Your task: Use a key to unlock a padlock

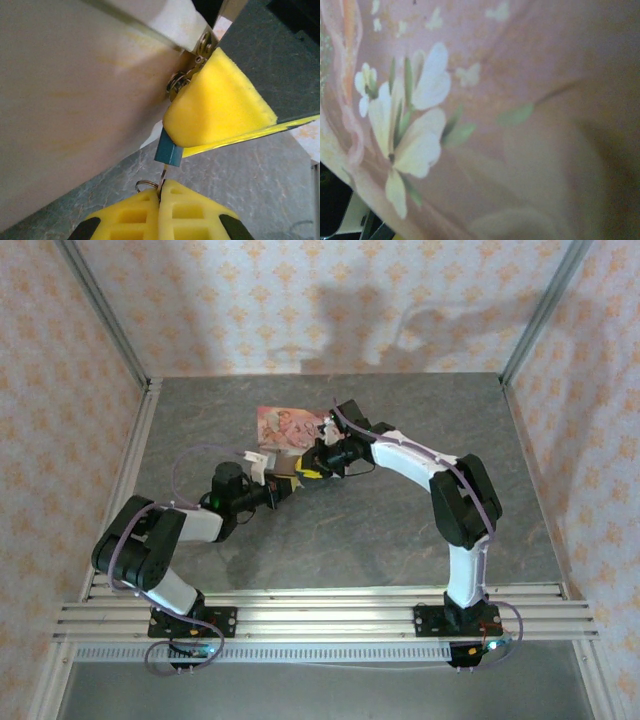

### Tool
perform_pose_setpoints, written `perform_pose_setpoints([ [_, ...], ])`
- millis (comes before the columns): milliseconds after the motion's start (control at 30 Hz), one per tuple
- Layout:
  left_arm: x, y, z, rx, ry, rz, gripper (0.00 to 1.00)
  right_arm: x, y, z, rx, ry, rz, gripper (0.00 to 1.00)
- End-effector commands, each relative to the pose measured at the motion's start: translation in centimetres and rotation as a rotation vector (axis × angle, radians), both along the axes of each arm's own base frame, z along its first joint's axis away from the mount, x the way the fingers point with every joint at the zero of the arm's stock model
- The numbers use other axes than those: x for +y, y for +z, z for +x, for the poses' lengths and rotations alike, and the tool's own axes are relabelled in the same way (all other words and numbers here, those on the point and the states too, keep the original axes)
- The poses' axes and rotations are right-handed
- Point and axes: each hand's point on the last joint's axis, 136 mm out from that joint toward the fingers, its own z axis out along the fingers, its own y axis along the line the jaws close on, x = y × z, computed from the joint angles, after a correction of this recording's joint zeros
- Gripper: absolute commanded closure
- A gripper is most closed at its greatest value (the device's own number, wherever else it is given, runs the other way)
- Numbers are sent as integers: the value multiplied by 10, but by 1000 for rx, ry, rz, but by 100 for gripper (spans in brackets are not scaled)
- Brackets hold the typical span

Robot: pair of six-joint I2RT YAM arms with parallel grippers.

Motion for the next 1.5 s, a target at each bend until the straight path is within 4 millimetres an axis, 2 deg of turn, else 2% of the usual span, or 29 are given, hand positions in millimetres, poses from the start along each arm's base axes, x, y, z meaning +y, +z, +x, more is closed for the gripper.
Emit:
perform_pose_setpoints([
  [0,-4,1,-4,-48,10,49,100,9,-13,-15,62,-12,-3,100],
  [267,-4,-24,-15,-8,39,115,100,10,-41,-24,95,-41,-29,100],
  [467,-8,-38,-24,12,26,161,100,13,-53,-28,110,-46,-37,100],
  [600,-7,-45,-29,30,24,171,100,12,-60,-29,117,-56,-48,95],
  [733,-6,-51,-33,43,29,170,100,11,-66,-29,125,-71,-51,86],
  [800,-5,-52,-34,45,33,171,100,11,-67,-28,127,-77,-50,78],
  [933,-3,-55,-34,49,42,180,100,12,-67,-28,124,-82,-47,69],
  [1200,4,-66,-33,70,77,213,100,11,-66,-29,111,-100,-62,64],
  [1467,13,-72,-36,83,109,250,100,-11,-58,-23,-8,-167,-197,60],
])
